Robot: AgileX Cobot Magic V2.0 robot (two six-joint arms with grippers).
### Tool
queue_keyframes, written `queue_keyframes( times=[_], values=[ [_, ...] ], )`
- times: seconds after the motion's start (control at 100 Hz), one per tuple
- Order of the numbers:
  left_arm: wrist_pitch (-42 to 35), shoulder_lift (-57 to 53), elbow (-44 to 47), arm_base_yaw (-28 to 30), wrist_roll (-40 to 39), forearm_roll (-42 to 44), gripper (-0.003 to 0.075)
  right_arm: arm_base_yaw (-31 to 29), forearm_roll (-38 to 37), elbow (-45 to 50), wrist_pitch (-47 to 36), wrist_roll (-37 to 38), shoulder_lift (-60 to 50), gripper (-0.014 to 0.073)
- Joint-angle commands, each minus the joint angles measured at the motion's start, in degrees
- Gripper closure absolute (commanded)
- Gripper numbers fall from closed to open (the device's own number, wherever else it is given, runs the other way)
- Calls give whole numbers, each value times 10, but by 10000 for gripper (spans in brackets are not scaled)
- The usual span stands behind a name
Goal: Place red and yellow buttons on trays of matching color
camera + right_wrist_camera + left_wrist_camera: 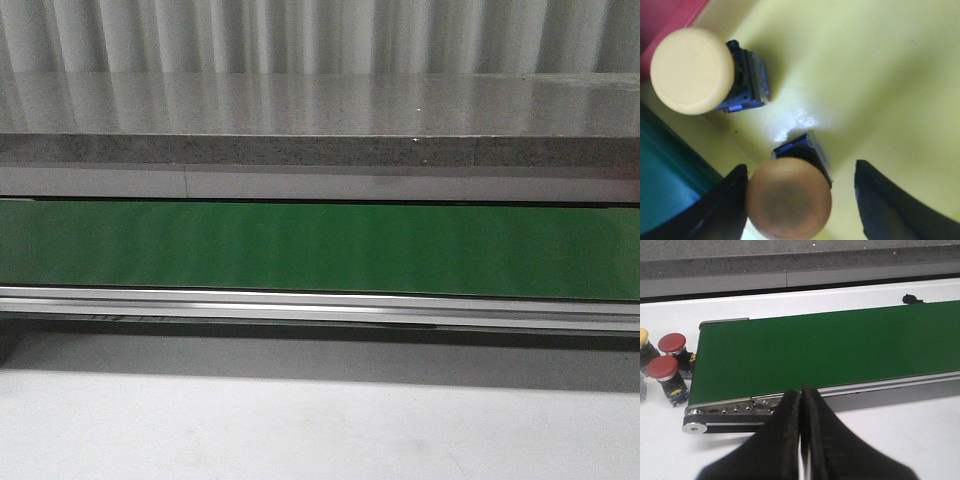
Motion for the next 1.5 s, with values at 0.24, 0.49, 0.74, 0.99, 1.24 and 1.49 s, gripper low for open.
queue_keyframes(
  times=[0.24,0.49,0.74,0.99,1.24,1.49],
  values=[
    [-45,3,-15,-5,0,-6,741,1,14,-16,15,-7,-109,111],
    [-45,3,-15,-5,0,-6,741,71,14,-16,54,-42,-213,624],
    [-45,3,-15,-5,0,-6,741,237,14,-16,81,-90,-244,659],
    [-45,3,-15,-5,0,-6,741,408,14,-16,79,-163,-275,659],
    [-45,3,-15,-5,0,-6,741,511,14,-7,62,-226,-369,659],
    [-45,3,-15,-5,0,-6,741,527,14,35,48,-243,-510,659]
  ],
)
